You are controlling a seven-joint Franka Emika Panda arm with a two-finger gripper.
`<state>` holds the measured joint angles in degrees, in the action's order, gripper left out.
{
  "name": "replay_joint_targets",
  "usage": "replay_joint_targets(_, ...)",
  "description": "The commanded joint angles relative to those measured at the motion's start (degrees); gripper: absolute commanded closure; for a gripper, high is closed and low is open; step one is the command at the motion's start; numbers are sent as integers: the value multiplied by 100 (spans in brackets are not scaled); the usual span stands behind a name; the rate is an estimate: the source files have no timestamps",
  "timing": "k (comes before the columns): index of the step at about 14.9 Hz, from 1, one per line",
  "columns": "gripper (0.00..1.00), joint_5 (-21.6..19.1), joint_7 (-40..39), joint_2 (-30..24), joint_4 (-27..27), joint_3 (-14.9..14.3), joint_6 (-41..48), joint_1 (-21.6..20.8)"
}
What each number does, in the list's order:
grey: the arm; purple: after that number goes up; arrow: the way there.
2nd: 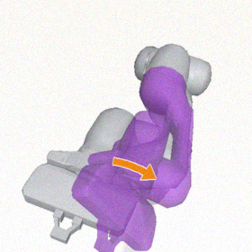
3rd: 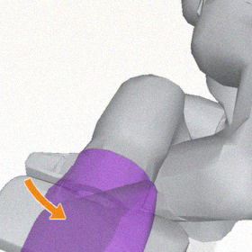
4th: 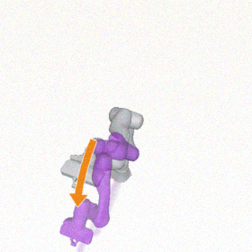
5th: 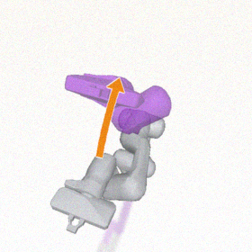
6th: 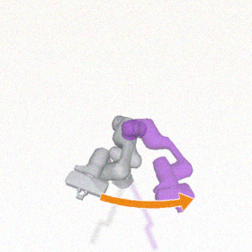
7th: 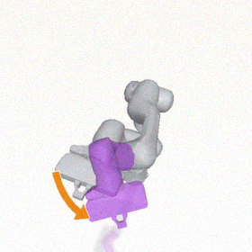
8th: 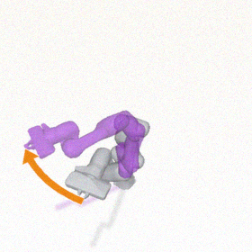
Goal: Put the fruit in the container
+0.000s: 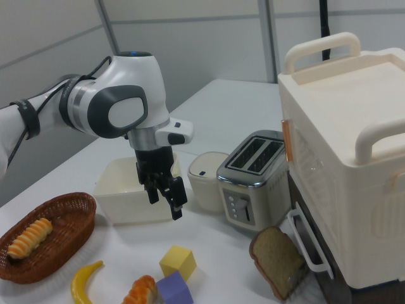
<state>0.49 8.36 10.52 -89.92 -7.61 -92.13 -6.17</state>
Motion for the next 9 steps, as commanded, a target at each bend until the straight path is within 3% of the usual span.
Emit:
replay_joint_targets(1,0,136,17,-94,-227,22,-130,-77)
replay_joint_targets(9,0,215,-432,-156,-632,-4,-103,-349)
